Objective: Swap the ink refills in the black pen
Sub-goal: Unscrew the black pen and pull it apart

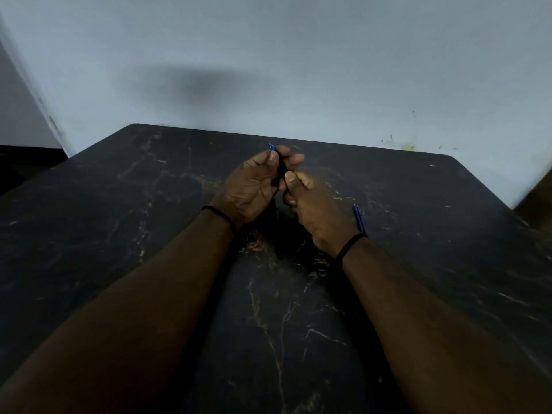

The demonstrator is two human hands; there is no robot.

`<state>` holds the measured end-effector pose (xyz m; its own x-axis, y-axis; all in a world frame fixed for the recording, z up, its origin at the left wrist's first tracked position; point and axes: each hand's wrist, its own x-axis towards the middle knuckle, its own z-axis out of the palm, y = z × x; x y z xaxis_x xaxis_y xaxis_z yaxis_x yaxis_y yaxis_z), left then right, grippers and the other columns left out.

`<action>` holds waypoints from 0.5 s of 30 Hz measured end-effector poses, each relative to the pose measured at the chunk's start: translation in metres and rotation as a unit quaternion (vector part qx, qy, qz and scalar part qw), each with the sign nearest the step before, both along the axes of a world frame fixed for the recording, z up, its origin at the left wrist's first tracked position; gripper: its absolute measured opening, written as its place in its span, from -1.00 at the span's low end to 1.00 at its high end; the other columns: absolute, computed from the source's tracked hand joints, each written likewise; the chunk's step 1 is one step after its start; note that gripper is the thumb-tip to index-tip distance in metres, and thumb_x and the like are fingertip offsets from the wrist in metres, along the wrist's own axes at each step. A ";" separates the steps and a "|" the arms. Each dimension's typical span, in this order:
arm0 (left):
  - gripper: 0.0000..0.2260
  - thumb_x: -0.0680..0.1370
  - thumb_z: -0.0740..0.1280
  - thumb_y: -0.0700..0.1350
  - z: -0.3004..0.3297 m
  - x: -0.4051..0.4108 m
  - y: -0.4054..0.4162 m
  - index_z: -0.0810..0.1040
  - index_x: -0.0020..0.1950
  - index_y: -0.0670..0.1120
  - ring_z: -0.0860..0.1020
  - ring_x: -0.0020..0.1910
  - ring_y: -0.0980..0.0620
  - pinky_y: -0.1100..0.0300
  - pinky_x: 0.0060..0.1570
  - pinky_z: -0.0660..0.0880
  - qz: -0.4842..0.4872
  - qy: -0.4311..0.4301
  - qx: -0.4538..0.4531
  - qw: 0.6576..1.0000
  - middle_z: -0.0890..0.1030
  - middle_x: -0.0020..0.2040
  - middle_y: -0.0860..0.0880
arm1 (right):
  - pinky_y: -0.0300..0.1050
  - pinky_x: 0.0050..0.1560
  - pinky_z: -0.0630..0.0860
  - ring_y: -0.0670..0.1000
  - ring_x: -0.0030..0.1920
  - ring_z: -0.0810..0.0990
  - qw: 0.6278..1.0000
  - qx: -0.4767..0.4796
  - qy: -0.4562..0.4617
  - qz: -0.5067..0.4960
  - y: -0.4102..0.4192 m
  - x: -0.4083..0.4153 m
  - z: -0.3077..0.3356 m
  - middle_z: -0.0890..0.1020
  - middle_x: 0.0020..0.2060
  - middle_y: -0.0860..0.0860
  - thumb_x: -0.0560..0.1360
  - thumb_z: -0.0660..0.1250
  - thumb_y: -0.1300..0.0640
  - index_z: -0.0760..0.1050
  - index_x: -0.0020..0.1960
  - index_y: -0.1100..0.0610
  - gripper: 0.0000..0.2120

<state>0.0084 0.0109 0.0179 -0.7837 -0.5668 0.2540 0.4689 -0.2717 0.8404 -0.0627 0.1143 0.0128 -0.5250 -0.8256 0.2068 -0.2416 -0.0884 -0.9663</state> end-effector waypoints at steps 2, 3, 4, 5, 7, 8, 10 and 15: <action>-0.76 0.68 0.05 -0.24 0.001 0.001 0.001 0.48 -0.04 -0.15 0.57 0.08 -0.07 0.09 -0.01 0.46 0.009 0.009 0.014 1.000 0.71 -0.18 -0.06 | -0.43 -0.44 0.28 -0.29 -0.53 0.40 1.000 -0.006 0.016 -0.010 -0.002 0.002 -0.001 0.45 -0.56 -0.24 0.69 0.13 0.08 0.44 -0.13 -0.03 -0.76; -0.77 0.68 0.06 -0.25 0.002 0.001 0.002 0.48 -0.05 -0.15 0.60 0.08 -0.05 0.11 -0.05 0.52 0.009 0.014 0.020 1.000 0.71 -0.21 -0.06 | -0.44 -0.41 0.30 -0.33 -0.50 0.43 1.000 -0.012 0.022 -0.015 -0.002 0.003 -0.001 0.48 -0.55 -0.29 0.68 0.15 0.10 0.44 -0.12 -0.06 -0.77; -0.77 0.68 0.07 -0.25 0.002 0.002 0.002 0.49 -0.05 -0.16 0.62 0.06 -0.04 0.14 -0.12 0.57 0.009 0.016 0.024 1.000 0.70 -0.21 -0.06 | -0.44 -0.39 0.32 -0.34 -0.48 0.45 0.999 -0.018 0.026 -0.018 -0.002 0.003 -0.002 0.49 -0.54 -0.31 0.68 0.18 0.11 0.46 -0.11 -0.06 -0.79; -0.78 0.67 0.08 -0.25 0.002 0.004 0.002 0.49 -0.05 -0.16 0.63 0.02 -0.04 0.15 -0.20 0.59 0.009 0.016 0.025 1.000 0.70 -0.20 -0.07 | -0.45 -0.37 0.33 -0.33 -0.47 0.46 0.999 -0.024 0.028 -0.018 -0.002 0.003 -0.003 0.51 -0.51 -0.30 0.67 0.20 0.11 0.50 -0.09 -0.03 -0.81; -0.78 0.67 0.09 -0.24 0.002 0.005 0.001 0.52 -0.02 -0.15 0.64 -0.05 -0.05 0.13 -0.32 0.59 0.009 0.007 0.018 1.000 0.70 -0.12 -0.09 | -0.36 -0.35 0.38 -0.25 -0.44 0.45 0.999 -0.029 0.017 -0.022 0.000 0.004 -0.004 0.53 -0.44 -0.18 0.65 0.23 0.06 0.55 -0.04 0.06 -0.83; -0.78 0.67 0.10 -0.23 0.002 0.005 -0.001 0.53 0.00 -0.14 0.64 -0.06 -0.06 0.13 -0.36 0.58 0.007 0.004 0.014 1.000 0.69 -0.07 -0.10 | -0.31 -0.36 0.39 -0.21 -0.44 0.44 0.999 -0.028 0.007 -0.031 0.001 0.005 -0.005 0.53 -0.42 -0.12 0.65 0.23 0.03 0.56 -0.07 0.08 -0.79; -0.78 0.67 0.11 -0.21 -0.001 0.004 -0.004 0.56 0.05 -0.14 0.65 -0.01 -0.05 0.14 -0.34 0.59 0.002 0.004 0.006 1.000 0.70 -0.03 -0.09 | -0.29 -0.41 0.36 -0.20 -0.48 0.41 0.998 -0.015 -0.011 -0.060 0.002 0.006 -0.004 0.50 -0.47 -0.12 0.66 0.19 -0.03 0.51 -0.20 0.09 -0.67; -0.76 0.67 0.11 -0.21 -0.005 0.001 -0.011 0.55 0.18 -0.21 0.64 0.13 -0.04 0.07 0.16 0.59 -0.033 0.026 0.017 0.999 0.71 0.04 -0.12 | -0.13 -0.26 0.44 -0.06 -0.30 0.48 0.997 -0.020 -0.002 -0.071 0.003 0.007 -0.001 0.56 -0.26 0.06 0.63 0.28 0.09 0.54 -0.05 0.19 -0.81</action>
